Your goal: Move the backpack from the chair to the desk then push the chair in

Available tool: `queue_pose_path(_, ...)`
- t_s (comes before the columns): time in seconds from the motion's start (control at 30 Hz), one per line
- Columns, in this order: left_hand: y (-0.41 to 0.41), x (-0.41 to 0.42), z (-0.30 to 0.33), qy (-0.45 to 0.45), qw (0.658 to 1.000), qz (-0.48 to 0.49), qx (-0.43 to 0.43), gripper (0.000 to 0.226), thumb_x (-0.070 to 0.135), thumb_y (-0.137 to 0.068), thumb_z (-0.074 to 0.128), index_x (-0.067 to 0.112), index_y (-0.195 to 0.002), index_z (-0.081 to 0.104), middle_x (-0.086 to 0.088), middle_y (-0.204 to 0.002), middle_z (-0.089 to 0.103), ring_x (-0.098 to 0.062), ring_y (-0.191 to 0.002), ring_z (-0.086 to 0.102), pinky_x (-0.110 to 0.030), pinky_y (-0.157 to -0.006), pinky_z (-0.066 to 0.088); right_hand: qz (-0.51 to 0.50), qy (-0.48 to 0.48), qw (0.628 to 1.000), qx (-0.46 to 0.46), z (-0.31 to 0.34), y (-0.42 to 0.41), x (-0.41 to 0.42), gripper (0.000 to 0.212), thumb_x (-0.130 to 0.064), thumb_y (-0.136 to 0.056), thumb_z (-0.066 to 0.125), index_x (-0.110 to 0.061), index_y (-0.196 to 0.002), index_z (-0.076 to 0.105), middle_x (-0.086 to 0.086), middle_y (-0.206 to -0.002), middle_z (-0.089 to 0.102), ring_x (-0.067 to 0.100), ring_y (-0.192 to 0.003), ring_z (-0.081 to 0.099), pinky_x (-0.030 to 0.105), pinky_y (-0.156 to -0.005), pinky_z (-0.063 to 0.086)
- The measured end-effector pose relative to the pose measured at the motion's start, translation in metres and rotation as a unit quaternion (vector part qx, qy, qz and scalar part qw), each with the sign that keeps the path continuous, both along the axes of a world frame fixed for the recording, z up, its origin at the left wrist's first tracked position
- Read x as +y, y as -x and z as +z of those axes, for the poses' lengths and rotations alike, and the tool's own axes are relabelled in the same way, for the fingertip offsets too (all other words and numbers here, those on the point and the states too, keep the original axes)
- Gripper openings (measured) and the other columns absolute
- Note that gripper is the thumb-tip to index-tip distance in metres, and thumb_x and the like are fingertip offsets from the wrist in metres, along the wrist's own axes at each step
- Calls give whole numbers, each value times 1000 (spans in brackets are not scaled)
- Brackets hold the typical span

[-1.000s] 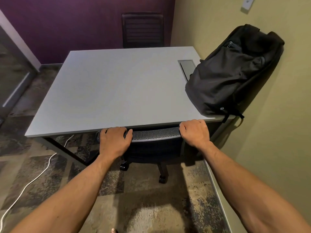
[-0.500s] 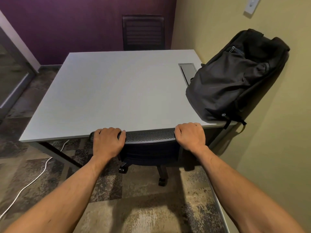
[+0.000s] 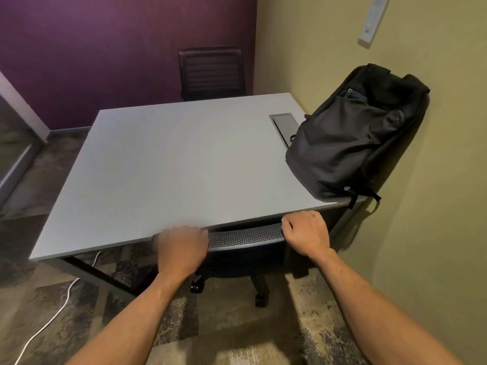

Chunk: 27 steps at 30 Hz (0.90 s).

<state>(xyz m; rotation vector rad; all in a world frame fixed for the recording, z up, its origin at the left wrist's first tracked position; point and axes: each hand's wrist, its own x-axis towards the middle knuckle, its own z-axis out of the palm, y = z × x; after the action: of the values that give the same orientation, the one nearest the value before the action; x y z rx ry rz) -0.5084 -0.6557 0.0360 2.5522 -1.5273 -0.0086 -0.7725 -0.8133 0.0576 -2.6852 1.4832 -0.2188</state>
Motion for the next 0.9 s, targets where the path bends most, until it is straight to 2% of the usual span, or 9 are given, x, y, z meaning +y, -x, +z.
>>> queue_pose_path(0.2, -3, 2, 1, -7, 999, -22, 24, 60, 54, -94, 22, 25, -105, 73, 6, -108, 74, -17, -105, 63, -48, -109, 32, -19, 10, 999, 36, -3, -1, 6, 44, -35, -95, 30, -21, -80, 69, -3, -85, 72, 19, -85, 62, 39, -89, 40)
queue_pose_path(0.43, -2, 3, 5, -3, 999, -21, 33, 60, 54, -94, 22, 25, -106, 73, 6, -110, 74, -16, -106, 63, -48, -113, 28, -27, -1, 998, 53, 2, -2, 8, 43, -33, -95, 28, -23, -77, 66, -4, -85, 71, 18, -85, 61, 39, -88, 40)
queue_pose_path(0.6, -2, 3, 7, -13, 999, -25, 46, 65, 56, -94, 16, 25, -119, 68, 6, -124, 69, -15, -121, 56, -50, -118, 19, -6, -31, 999, 35, 6, -1, 5, 46, -37, -94, 23, -24, -73, 61, -4, -82, 68, 19, -85, 61, 41, -91, 40)
queue_pose_path(0.67, -4, 2, 9, -45, 997, -36, 57, 64, 55, -97, 15, 26, -135, 57, 4, -143, 56, -17, -138, 42, -53, -120, 10, 6, -58, 998, 23, 8, 0, 2, 46, -41, -96, 23, -24, -86, 65, -1, -96, 70, 21, -97, 62, 43, -95, 39)
queue_pose_path(0.7, -6, 0, 11, -66, 995, -45, 63, 63, 55, -99, 14, 26, -145, 46, 4, -154, 45, -17, -146, 31, -54, -121, 4, 10, -68, 998, 12, 9, 0, 0, 45, -44, -97, 27, -23, -101, 66, 2, -109, 70, 22, -107, 60, 44, -99, 38)
queue_pose_path(0.77, -11, -6, 13, -109, 990, -67, 67, 66, 57, -100, 13, 25, -156, 24, 3, -165, 21, -17, -154, 8, -54, -121, -4, 6, -82, 997, -5, 9, 1, -4, 51, -49, -99, 35, -16, -132, 55, 4, -135, 60, 23, -127, 50, 45, -107, 33)
queue_pose_path(0.83, -15, -12, 17, -126, 987, -84, 63, 69, 59, -99, 12, 23, -158, 11, 3, -167, 7, -17, -154, -6, -53, -122, -7, 8, -79, 997, -13, 8, 1, -7, 60, -53, -98, 37, -15, -144, 43, 4, -147, 50, 22, -137, 41, 44, -112, 28)
queue_pose_path(0.9, -15, -15, 21, -108, 988, -86, 67, 74, 64, -97, 10, 22, -158, 7, 3, -167, 1, -17, -153, -12, -50, -122, -9, 23, -57, 998, -11, 8, -3, -8, 65, -56, -98, 35, -15, -149, 35, 4, -154, 42, 21, -143, 32, 44, -116, 25)
